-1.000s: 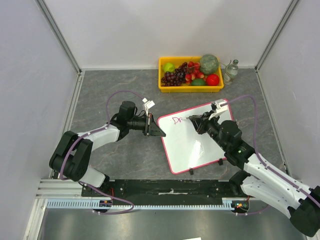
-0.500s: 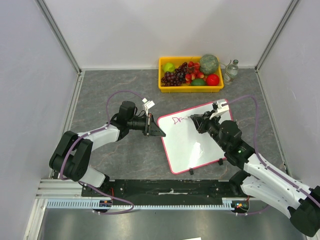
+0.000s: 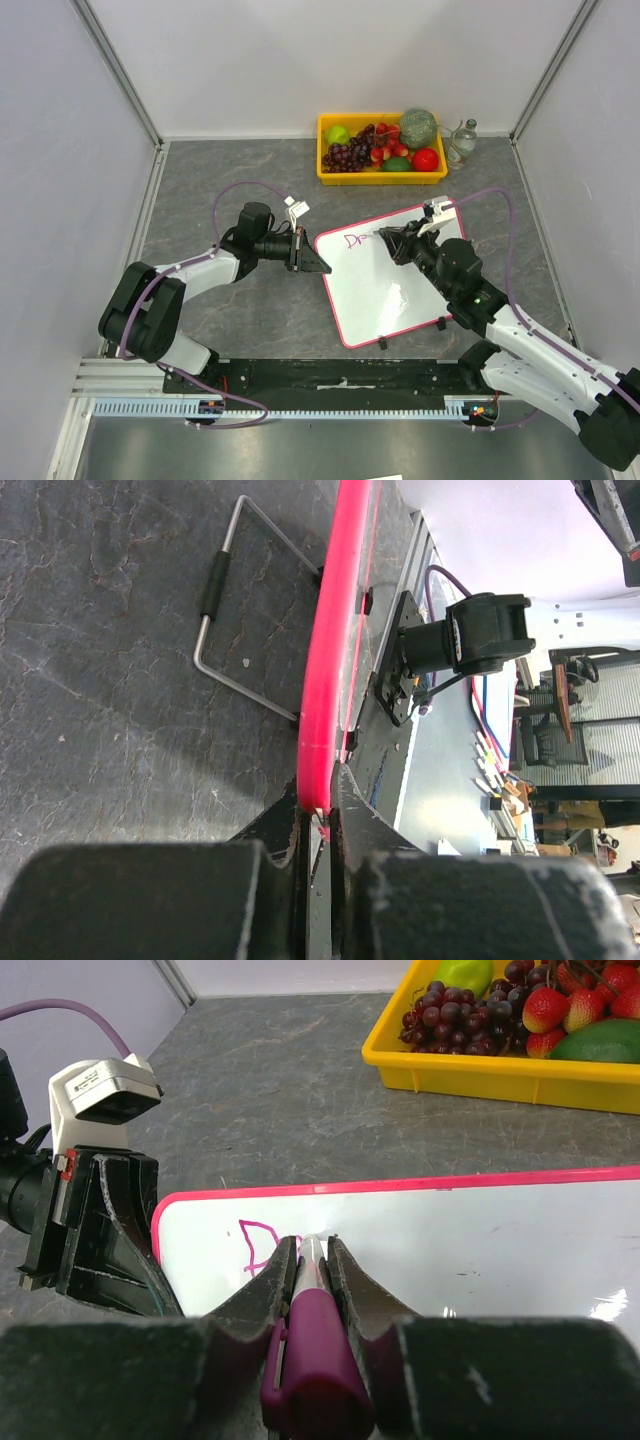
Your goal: Write a sentence on the whiteboard
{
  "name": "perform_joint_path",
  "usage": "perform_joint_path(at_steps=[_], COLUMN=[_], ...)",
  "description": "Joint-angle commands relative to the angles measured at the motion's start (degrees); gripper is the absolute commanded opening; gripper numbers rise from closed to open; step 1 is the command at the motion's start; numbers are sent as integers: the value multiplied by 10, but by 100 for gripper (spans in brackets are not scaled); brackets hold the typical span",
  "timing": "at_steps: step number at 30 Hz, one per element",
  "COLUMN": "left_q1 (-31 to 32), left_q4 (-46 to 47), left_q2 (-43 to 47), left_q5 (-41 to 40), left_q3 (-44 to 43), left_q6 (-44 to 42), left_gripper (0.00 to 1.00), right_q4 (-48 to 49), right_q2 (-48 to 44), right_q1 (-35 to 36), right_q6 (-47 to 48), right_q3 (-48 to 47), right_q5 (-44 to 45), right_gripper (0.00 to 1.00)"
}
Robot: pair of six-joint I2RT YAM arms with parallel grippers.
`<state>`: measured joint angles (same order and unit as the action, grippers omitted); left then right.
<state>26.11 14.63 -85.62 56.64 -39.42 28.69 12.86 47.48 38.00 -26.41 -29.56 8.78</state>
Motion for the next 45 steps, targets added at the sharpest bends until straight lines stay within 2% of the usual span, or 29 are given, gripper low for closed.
perform_joint_path(at_steps=[1,14,25,45], left_q1=[10,9,10,10], left_q4=[-25,-26,-26,-25], left_q2=[0,-1,1,-1], left_q5=[2,3,2,1], left_q3=[5,6,7,4], left_q6=[-78,-77,-76,-77], left_gripper=[2,2,2,2], right_q4=[-26,-54,-64,-66], right_q2=[2,-23,-35,-43], right_q1=[-2,-2,-3,-3], right_q6=[8,11,18,19], right_q3=[2,21,27,-32], right_q5=[-12,-19,8,15], right_gripper=[0,0,0,0])
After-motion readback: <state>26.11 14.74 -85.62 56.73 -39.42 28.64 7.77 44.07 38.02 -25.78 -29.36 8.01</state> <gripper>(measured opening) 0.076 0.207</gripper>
